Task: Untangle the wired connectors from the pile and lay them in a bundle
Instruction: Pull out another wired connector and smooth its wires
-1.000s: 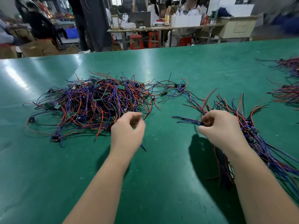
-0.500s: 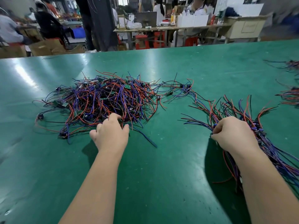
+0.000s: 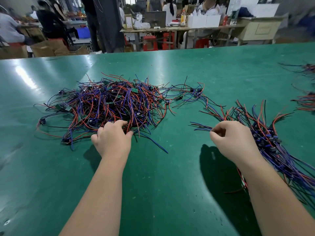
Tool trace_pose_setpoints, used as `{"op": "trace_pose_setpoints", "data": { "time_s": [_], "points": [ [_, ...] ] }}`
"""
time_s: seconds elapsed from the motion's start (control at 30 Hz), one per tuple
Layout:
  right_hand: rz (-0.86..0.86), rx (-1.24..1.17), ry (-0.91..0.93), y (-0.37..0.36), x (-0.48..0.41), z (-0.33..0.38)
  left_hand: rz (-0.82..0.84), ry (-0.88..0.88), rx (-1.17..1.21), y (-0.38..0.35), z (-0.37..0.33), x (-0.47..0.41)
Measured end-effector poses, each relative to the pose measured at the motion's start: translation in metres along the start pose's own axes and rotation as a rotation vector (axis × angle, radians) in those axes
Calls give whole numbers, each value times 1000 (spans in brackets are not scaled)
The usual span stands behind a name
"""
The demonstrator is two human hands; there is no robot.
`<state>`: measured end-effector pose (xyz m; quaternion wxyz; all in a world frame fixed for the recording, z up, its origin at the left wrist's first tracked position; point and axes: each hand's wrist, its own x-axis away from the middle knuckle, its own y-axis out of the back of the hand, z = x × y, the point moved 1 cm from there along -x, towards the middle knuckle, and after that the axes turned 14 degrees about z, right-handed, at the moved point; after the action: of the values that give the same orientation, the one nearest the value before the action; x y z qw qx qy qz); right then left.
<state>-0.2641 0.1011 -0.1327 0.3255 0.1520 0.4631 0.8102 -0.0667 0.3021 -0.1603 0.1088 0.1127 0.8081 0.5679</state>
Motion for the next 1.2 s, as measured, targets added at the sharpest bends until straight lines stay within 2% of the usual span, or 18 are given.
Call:
{"op": "trace_pose_setpoints", "data": {
  "time_s": [0.13, 0.23, 0.33, 0.43, 0.53, 0.63, 0.73, 0.87, 1.03, 1.2],
  "points": [
    [-11, -39, 31, -1, -1, 2, -99, -18, 91, 1, 0, 1],
    [-29, -105, 55, 0, 0, 5, -221, -110, 208, 4, -7, 4],
    [-48, -154, 85, 0, 1, 6, -347, -227, 358, 10, -15, 10],
    [-60, -226, 121, -2, 1, 9, -347, -331, 616, 16, -19, 16],
    [-44, -378, 144, -3, 1, 12, -176, -360, 1119, 24, -31, 24],
    [73, -674, 162, -5, 2, 18, 67, -361, 1676, 31, -43, 29],
    [237, -787, 149, -9, 4, 23, 357, -245, 2016, 36, -49, 31],
    [410, -694, 165, -13, 7, 26, 675, -94, 2163, 38, -52, 35],
    [542, -625, 234, -16, 13, 32, 964, 20, 2066, 33, -61, 45],
    [635, -606, 270, -19, 17, 35, 1186, -16, 2044, 27, -67, 57]
  ]
}}
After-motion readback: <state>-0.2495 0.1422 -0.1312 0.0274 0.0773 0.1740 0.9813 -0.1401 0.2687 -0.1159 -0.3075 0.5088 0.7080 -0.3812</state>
